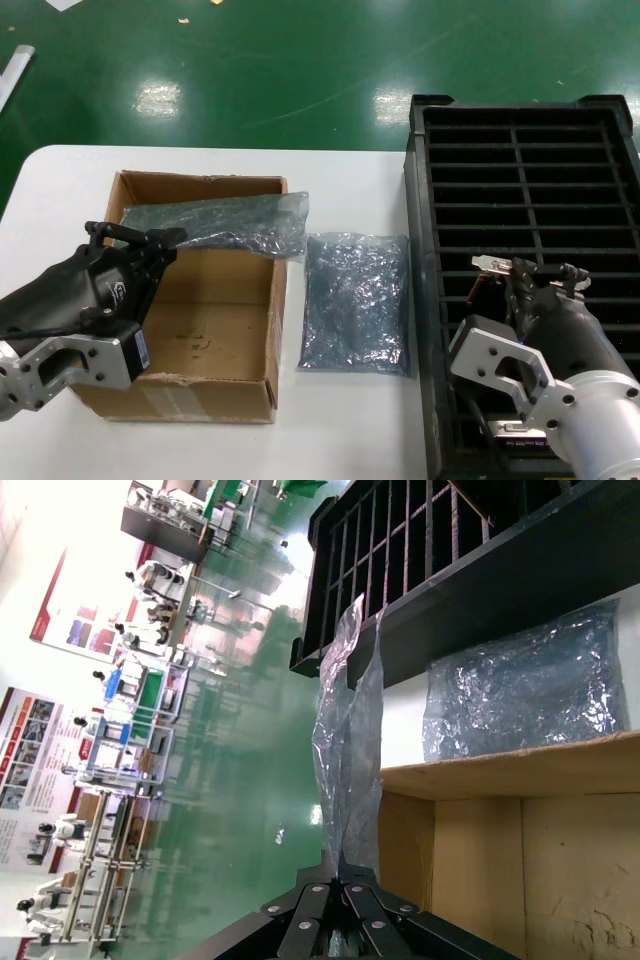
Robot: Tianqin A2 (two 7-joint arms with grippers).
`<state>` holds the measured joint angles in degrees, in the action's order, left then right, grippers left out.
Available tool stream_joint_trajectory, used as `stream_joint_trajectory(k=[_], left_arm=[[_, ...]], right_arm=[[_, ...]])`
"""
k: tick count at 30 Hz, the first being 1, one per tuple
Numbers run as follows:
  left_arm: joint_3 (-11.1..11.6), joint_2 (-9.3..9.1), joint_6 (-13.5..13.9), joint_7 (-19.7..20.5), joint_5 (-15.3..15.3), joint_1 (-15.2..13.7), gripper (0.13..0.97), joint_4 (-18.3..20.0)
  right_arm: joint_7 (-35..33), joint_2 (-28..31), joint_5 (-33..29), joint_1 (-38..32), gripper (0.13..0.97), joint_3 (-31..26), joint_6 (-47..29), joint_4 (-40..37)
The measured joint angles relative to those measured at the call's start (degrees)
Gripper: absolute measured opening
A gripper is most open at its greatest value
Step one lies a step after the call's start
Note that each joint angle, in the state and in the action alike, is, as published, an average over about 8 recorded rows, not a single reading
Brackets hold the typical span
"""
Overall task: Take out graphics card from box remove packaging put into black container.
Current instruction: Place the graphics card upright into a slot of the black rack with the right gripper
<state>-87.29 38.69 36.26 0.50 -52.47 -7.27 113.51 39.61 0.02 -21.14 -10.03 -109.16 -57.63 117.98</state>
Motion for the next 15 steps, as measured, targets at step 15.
stream_joint_trajectory(k=[15], left_arm=[[0.0, 0.00, 0.0, 0.0, 0.0, 0.0, 0.138, 0.0]], right_arm=[[5.0, 0.0, -5.7, -3.6, 0.169, -3.8, -2.1, 0.0]])
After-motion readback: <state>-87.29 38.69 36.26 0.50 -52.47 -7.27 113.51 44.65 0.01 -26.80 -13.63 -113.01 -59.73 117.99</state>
